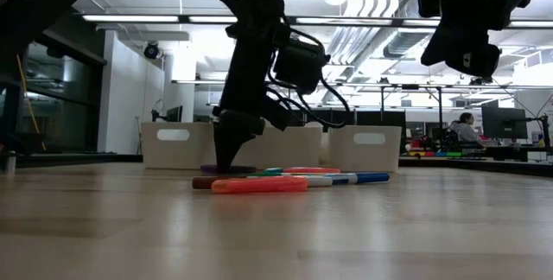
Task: Pick & Place Markers
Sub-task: Put the purple pen into the middle white bin
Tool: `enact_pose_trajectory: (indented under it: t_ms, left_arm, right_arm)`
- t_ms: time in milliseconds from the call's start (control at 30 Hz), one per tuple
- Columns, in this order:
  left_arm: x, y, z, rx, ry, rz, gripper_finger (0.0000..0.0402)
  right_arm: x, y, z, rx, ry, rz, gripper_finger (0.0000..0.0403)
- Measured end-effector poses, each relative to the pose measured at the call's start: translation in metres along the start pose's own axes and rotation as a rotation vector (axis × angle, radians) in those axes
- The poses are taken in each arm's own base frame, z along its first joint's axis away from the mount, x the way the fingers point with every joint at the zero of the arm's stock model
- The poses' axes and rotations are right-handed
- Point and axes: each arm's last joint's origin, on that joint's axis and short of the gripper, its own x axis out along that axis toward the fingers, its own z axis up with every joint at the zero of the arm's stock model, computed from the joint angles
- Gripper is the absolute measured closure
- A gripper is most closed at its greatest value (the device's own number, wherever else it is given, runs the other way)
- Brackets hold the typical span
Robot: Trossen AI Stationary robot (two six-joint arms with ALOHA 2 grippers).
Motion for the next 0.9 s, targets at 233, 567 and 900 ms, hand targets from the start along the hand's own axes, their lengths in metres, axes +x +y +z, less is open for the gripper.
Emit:
enact_pose_trajectory:
  t_ms: [233,567,900]
  left_arm:
    - [-0.005,-0.028,-0.006,0.088,-0.014,0.010,0.0252]
    - [-0.011,-0.060,-0.012,0.102,-0.062,0.010,0.0252]
    - [-0.011,-0.063,-0.010,-0.049,-0.072,-0.041,0.0252]
  right_arm:
    - [0.000,0.000,0.000,-0.002,0.000,0.000,0.0402]
    - [0.000,0.000,0.000,0.001,0.000,0.000,0.0402]
    - [0.000,0.001,0.000,-0.008,-0.003,0.007,0.0402]
